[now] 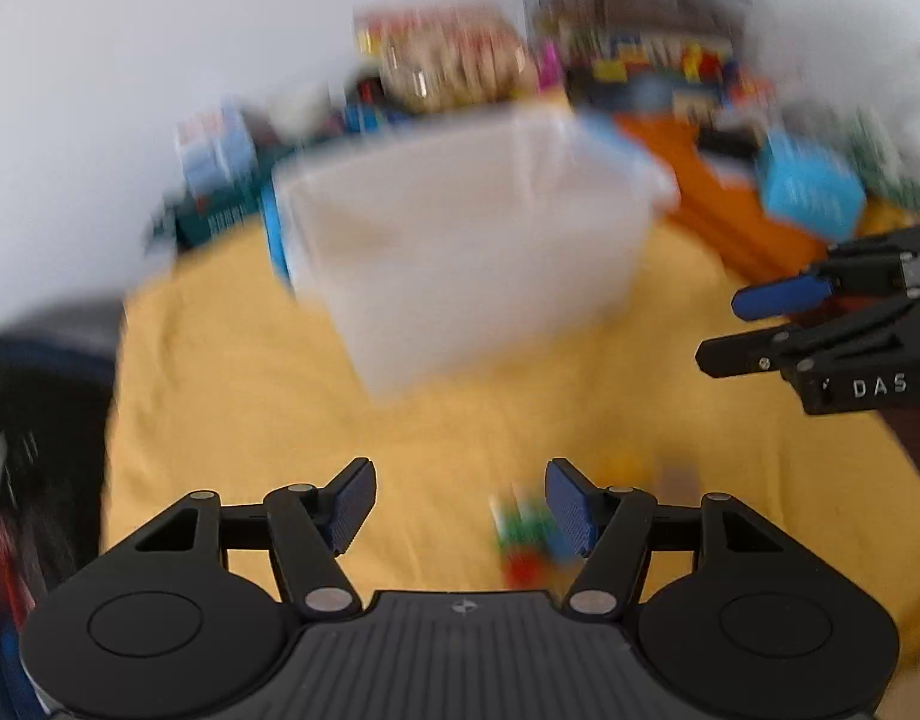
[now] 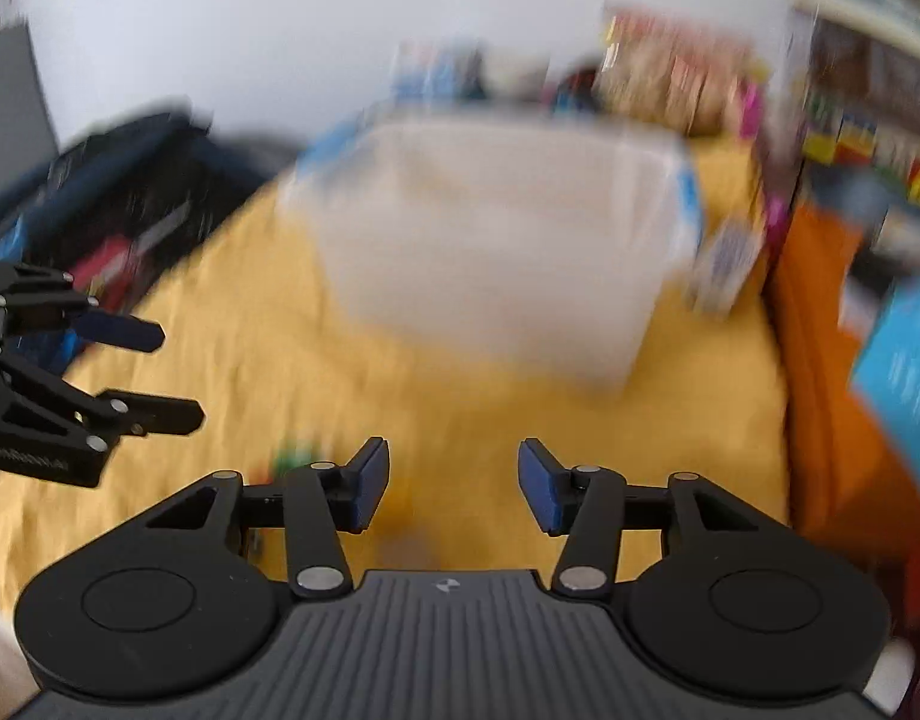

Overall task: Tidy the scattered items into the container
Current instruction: 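Grasp the black-yellow car with the right tool while the left tool grasps the green car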

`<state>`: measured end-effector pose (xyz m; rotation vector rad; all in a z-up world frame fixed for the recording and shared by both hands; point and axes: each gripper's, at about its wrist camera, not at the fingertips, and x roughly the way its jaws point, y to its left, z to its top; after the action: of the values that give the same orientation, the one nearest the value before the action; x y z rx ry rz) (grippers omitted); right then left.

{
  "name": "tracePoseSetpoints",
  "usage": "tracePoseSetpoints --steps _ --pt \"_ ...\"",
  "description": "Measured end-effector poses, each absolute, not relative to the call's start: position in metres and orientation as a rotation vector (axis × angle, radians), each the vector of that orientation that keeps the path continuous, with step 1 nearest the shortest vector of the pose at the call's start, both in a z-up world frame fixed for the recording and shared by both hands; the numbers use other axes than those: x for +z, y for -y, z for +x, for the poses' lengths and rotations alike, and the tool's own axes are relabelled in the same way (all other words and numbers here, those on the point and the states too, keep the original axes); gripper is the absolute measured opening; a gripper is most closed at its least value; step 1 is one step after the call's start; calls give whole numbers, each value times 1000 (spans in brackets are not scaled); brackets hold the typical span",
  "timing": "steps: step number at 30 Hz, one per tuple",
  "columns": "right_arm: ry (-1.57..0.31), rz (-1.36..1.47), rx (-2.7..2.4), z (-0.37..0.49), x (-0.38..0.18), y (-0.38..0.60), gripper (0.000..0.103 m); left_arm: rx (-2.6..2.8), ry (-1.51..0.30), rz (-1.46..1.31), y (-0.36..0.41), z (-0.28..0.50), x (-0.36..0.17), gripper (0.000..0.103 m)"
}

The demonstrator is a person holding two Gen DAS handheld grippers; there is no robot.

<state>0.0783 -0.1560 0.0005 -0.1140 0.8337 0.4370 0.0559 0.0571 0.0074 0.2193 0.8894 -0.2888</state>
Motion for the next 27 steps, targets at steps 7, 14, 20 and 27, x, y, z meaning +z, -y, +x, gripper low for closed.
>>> tracePoseSetpoints --steps 7,14,20,27 --pt "-1022 -145 446 32 -48 157 42 -361 -1059 124 -56 15 -44 63" --pt "-1049 -215 468 10 -63 145 43 -422 -1115 145 -39 -4 -66 62" --pt "-1044 -238 475 0 -64 141 43 -441 -1088 179 -39 -19 -71 35" --pt "-964 -123 633 28 -40 108 44 -361 -1086 197 -55 -27 -68 35"
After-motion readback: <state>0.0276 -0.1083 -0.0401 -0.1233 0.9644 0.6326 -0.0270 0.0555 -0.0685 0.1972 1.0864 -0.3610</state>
